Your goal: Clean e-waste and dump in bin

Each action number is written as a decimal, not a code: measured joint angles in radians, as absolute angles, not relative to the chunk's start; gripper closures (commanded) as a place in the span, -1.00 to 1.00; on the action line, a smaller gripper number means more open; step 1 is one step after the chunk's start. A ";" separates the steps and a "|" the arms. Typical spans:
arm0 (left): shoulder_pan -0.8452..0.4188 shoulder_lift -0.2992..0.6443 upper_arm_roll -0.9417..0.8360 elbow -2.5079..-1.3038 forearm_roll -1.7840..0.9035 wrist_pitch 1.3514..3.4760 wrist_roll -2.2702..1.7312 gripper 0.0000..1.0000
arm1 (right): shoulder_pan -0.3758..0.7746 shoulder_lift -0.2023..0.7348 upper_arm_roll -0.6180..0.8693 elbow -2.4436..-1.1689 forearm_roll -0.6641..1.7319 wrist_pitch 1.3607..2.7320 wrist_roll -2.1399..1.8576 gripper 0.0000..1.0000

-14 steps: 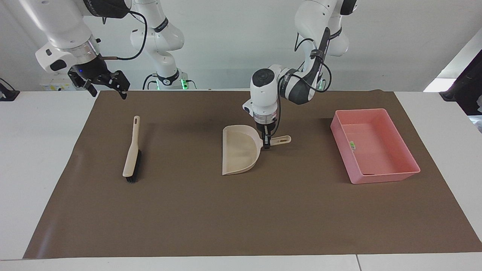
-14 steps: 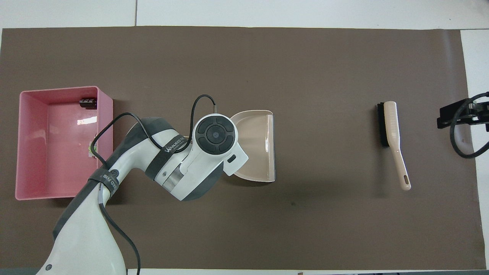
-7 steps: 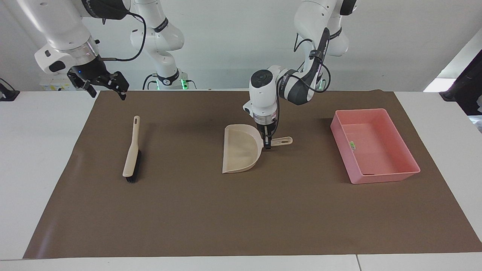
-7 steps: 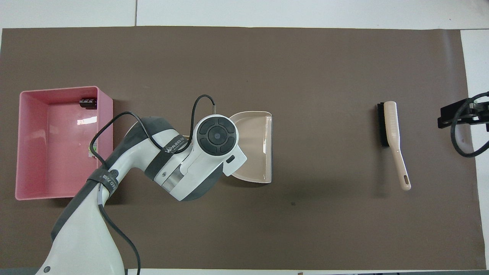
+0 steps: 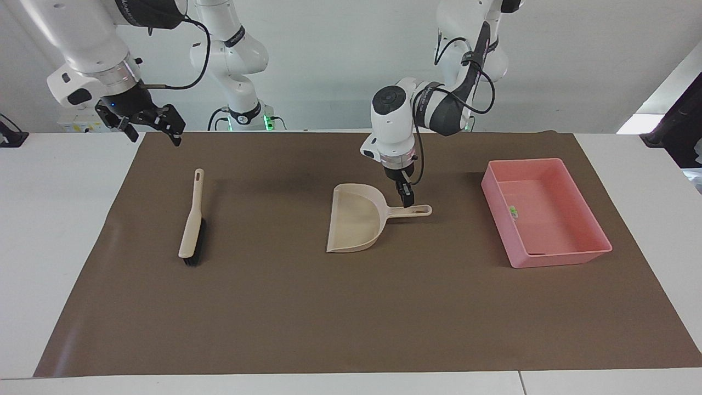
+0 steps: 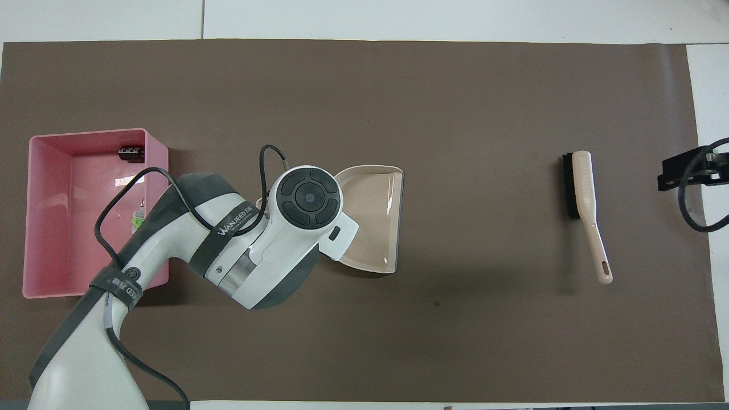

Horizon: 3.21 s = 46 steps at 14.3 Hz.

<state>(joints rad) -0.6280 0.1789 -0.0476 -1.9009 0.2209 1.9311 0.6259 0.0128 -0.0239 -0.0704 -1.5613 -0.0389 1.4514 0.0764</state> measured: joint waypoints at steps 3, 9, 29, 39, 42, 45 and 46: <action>-0.600 0.143 -0.043 -1.900 0.223 1.815 0.446 -1.00 | -0.036 -0.024 -0.038 -1.561 -0.039 1.451 0.076 -1.00; -0.375 0.061 -0.035 -1.899 0.104 1.709 0.034 -1.00 | -0.042 -0.024 -0.028 -1.562 -0.039 1.451 0.076 -1.00; 0.004 0.004 -0.032 -1.544 -0.030 1.524 0.049 -1.00 | -0.046 -0.024 -0.023 -1.562 -0.043 1.471 0.075 -1.00; 0.008 0.003 -0.022 -1.544 -0.030 1.489 0.117 -1.00 | -0.047 -0.024 -0.024 -1.562 -0.043 1.471 0.075 -1.00; 0.005 -0.004 -0.016 -1.543 -0.029 1.453 0.127 -1.00 | -0.047 -0.024 -0.024 -1.562 -0.043 1.471 0.075 -1.00; 0.004 -0.009 -0.016 -1.543 -0.029 1.441 0.127 -1.00 | -0.048 -0.024 -0.024 -1.562 -0.043 1.471 0.075 -1.00; 0.004 -0.009 -0.016 -1.543 -0.029 1.441 0.127 -1.00 | -0.048 -0.024 -0.024 -1.562 -0.043 1.471 0.075 -1.00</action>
<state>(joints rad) 0.0042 -0.0089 -0.0161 -1.5432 -0.0288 1.4406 0.1268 -0.0476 -0.0238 -0.0236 -1.5624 -0.0434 1.4711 0.0746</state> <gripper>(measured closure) 0.000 0.000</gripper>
